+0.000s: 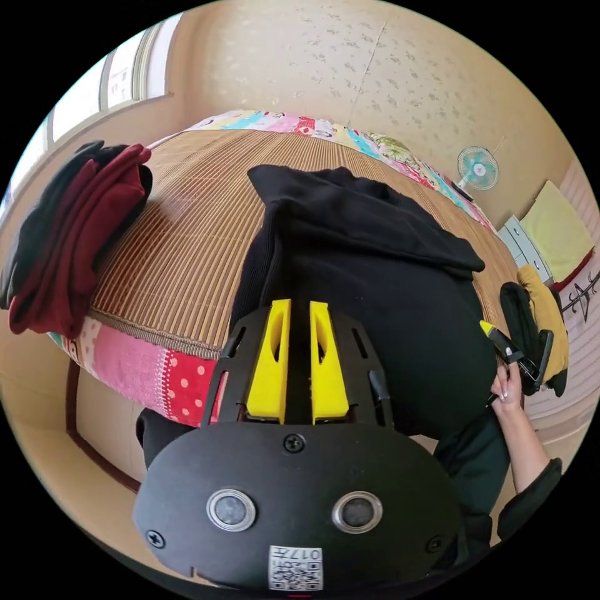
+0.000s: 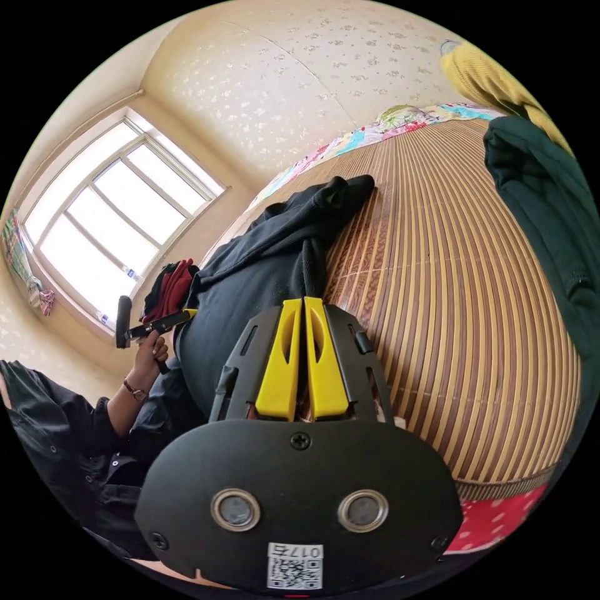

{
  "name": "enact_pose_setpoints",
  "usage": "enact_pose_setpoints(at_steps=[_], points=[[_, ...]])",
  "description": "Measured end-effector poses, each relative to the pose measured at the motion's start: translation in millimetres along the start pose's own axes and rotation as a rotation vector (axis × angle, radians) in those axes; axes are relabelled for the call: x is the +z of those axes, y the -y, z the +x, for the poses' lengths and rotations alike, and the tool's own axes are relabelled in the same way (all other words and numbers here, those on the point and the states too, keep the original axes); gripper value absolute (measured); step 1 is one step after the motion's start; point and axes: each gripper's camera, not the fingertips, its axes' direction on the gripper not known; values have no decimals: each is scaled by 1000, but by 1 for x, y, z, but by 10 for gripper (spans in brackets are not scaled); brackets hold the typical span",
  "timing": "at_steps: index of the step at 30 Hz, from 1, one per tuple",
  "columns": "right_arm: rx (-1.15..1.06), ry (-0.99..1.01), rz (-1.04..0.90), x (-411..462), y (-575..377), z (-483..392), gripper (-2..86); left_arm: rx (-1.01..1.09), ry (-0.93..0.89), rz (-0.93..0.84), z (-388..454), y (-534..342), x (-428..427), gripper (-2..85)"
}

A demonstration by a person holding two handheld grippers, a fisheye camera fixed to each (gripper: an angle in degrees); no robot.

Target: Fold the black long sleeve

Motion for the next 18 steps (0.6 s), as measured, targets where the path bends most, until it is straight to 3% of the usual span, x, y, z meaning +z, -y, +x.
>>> enact_pose_setpoints(at_steps=[4, 7, 13, 18], points=[[111, -170, -149, 27, 28, -28, 10, 162, 214, -47, 48, 19, 22, 57], [57, -369, -326, 68, 57, -61, 10, 238, 315, -60, 74, 33, 43, 48], [-44, -567, -404, 145, 95, -84, 11, 224, 235, -77, 58, 79, 67, 40], [-59, -649, -217, 190, 109, -82, 11, 136, 93, -67, 15, 138, 89, 40]])
